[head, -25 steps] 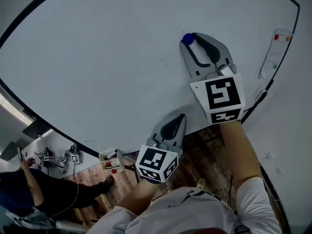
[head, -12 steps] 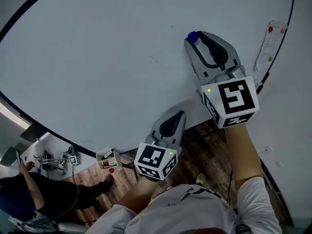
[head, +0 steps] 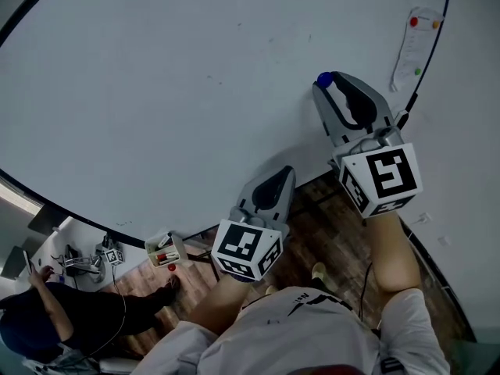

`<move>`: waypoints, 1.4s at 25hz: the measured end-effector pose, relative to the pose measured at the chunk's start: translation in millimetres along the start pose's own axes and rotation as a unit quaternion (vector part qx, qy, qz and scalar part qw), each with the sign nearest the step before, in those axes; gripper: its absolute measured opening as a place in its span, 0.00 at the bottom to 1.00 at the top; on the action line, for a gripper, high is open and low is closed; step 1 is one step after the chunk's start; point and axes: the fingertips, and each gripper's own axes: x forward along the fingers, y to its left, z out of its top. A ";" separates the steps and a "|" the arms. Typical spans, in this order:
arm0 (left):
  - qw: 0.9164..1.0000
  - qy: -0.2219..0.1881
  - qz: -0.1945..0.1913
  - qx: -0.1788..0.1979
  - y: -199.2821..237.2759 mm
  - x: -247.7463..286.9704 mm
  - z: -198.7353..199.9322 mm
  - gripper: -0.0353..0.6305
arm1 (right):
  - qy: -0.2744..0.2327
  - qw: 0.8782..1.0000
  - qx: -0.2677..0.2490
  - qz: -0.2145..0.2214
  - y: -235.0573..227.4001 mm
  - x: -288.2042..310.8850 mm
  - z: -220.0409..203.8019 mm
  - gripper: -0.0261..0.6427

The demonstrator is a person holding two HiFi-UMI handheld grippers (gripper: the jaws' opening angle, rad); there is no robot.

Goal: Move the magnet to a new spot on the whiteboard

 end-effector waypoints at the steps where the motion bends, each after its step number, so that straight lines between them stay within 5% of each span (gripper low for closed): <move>1: 1.000 0.000 -0.003 -0.001 -2.0 0.8 -1.5 0.07 | 0.003 1.000 0.002 -0.002 -1.3 -5.1 -4.8 0.23; 15: 1.000 -0.005 -0.028 -0.003 -27.2 14.4 -12.7 0.07 | 0.057 0.997 0.045 -0.024 -3.3 -71.8 -68.3 0.23; 35: 1.000 -0.003 -0.029 0.009 -41.4 23.6 -16.6 0.07 | 0.084 0.992 0.091 -0.030 0.0 -111.7 -100.6 0.23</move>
